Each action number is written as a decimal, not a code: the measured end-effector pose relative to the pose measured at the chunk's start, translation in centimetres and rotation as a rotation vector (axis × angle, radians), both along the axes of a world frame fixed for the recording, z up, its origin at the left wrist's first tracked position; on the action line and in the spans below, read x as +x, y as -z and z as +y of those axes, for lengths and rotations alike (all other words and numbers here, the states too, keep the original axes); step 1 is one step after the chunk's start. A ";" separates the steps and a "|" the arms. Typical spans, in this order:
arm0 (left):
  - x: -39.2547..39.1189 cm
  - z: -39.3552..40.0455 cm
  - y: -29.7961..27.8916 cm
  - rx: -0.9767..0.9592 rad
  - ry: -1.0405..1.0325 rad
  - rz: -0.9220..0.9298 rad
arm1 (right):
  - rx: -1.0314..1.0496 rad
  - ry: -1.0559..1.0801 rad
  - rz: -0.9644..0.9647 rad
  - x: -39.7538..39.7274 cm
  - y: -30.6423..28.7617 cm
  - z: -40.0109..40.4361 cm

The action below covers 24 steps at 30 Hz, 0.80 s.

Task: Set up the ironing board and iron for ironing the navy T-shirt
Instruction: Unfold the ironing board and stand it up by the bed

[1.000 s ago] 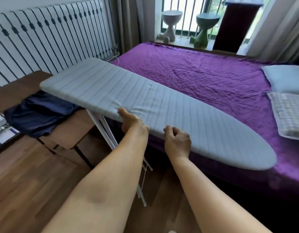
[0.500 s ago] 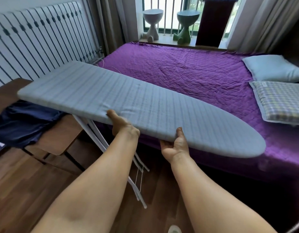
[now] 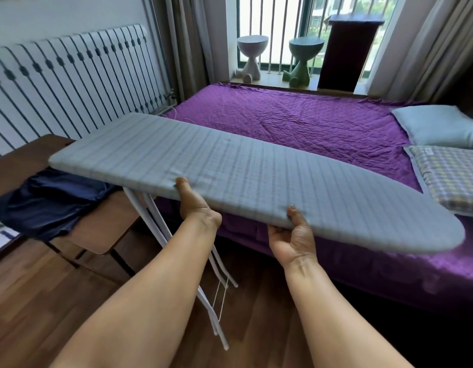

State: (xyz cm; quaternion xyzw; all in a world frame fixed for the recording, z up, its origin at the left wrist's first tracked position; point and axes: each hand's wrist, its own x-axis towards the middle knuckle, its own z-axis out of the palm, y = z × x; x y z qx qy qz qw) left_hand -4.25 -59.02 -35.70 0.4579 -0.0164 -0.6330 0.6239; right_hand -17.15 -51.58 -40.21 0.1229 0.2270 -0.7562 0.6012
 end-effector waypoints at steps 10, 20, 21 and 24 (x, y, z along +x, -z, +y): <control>-1.7 -0.7 -1.2 -0.095 -0.005 -0.003 | -0.085 -0.044 0.110 -2.8 -1.6 -1.5; -1.6 -1.7 0.0 -0.213 0.105 0.020 | -0.249 0.000 0.195 -3.5 -0.7 -2.6; -1.6 -1.7 0.0 -0.229 0.121 0.034 | -0.271 0.005 0.203 -3.5 -0.7 -2.8; -1.8 -1.6 0.1 -0.308 0.130 0.061 | -0.353 -0.005 0.216 -3.4 -0.4 -3.2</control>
